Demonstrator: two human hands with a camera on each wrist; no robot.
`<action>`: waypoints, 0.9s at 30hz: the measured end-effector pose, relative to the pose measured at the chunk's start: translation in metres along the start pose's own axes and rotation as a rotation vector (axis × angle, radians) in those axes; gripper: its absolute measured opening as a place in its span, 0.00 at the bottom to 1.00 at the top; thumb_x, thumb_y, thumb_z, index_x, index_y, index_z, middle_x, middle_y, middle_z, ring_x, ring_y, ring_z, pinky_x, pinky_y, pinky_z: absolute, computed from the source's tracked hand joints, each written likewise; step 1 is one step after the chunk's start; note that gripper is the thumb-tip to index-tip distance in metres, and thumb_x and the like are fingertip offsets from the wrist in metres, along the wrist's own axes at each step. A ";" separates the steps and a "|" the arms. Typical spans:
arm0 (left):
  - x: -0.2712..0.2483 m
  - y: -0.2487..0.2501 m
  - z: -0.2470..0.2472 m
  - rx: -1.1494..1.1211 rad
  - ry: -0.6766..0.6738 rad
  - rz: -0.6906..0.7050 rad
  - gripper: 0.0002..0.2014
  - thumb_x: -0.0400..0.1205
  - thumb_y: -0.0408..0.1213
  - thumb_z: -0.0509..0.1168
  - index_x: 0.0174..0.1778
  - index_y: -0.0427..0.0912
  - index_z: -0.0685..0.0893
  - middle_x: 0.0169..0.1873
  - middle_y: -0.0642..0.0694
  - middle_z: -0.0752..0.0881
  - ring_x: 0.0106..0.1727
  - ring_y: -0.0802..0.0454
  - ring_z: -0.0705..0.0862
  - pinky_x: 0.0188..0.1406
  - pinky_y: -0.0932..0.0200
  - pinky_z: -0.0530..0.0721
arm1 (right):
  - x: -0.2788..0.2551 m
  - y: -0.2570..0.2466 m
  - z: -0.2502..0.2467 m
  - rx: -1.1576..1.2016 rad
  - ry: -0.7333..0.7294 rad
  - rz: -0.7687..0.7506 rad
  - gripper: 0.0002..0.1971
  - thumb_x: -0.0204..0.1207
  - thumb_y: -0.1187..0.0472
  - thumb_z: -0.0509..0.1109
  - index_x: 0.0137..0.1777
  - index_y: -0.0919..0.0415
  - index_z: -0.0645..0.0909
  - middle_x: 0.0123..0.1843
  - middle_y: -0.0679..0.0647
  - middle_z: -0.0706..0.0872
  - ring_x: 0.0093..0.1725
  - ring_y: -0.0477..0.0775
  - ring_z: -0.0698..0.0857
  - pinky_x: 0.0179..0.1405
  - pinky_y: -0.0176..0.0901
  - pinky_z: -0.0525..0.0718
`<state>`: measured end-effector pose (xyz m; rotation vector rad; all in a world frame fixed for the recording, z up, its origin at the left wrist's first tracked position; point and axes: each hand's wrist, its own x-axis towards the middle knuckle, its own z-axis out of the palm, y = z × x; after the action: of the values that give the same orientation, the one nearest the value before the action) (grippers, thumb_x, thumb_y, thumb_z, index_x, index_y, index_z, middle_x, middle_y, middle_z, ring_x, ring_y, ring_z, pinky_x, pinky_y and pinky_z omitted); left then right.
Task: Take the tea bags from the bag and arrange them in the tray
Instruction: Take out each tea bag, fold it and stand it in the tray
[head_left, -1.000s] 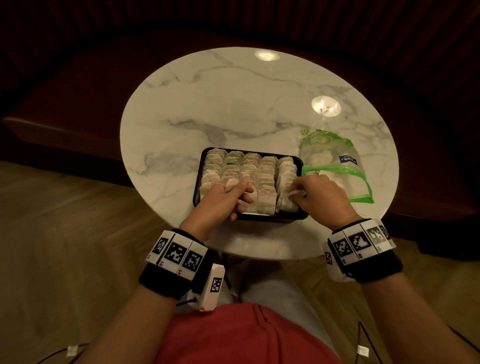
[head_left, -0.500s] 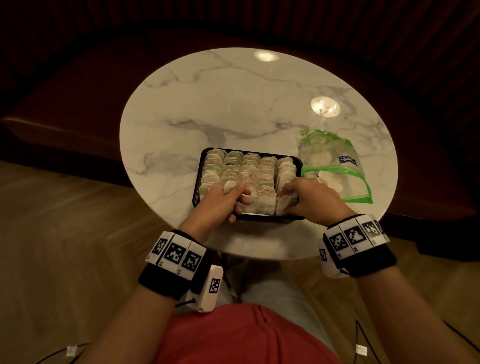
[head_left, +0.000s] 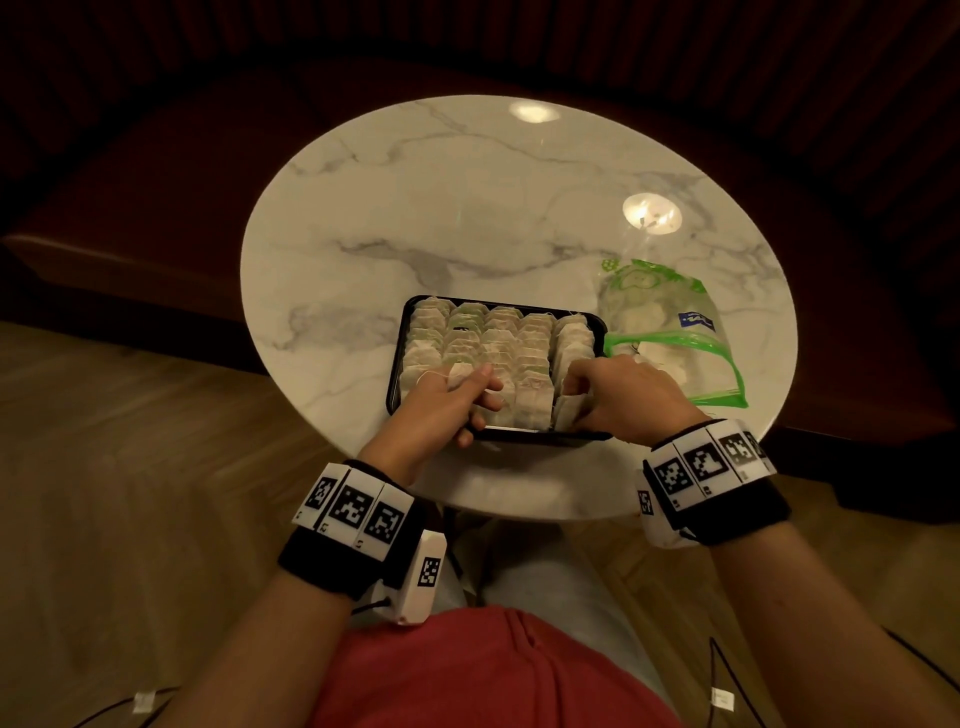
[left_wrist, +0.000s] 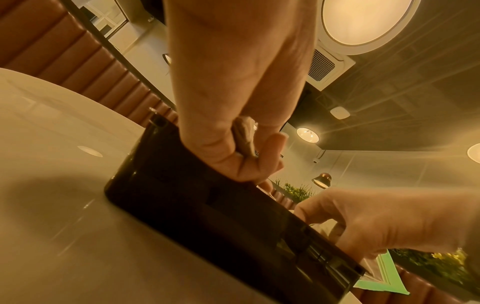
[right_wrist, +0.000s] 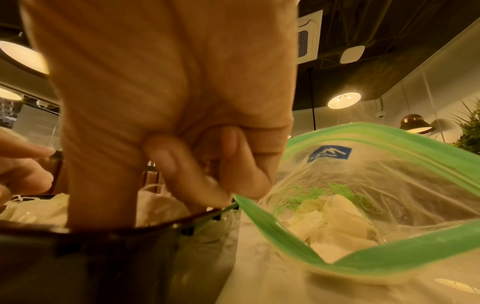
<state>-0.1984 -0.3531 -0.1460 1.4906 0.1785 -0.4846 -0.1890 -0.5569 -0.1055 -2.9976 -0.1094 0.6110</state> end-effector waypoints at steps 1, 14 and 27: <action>0.000 0.000 0.000 -0.002 0.001 0.000 0.13 0.88 0.43 0.59 0.44 0.41 0.85 0.34 0.48 0.87 0.24 0.62 0.77 0.16 0.68 0.71 | 0.000 -0.001 0.000 -0.025 -0.001 -0.004 0.13 0.74 0.53 0.72 0.58 0.45 0.81 0.55 0.54 0.83 0.57 0.61 0.82 0.46 0.47 0.71; 0.000 0.001 -0.001 0.016 0.006 0.006 0.13 0.88 0.42 0.60 0.45 0.41 0.86 0.33 0.49 0.87 0.24 0.62 0.77 0.16 0.68 0.72 | -0.002 -0.011 -0.012 -0.174 -0.089 -0.007 0.11 0.79 0.50 0.67 0.55 0.38 0.87 0.56 0.52 0.86 0.55 0.58 0.85 0.46 0.47 0.76; 0.001 -0.003 -0.001 0.033 0.003 0.025 0.13 0.88 0.42 0.59 0.44 0.41 0.85 0.32 0.50 0.86 0.23 0.62 0.76 0.15 0.68 0.71 | -0.002 -0.014 0.011 -0.167 0.084 0.065 0.11 0.77 0.50 0.69 0.58 0.40 0.85 0.56 0.53 0.87 0.55 0.60 0.87 0.43 0.45 0.73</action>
<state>-0.1984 -0.3527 -0.1489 1.5239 0.1547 -0.4674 -0.1963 -0.5424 -0.1134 -3.1946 -0.0613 0.5050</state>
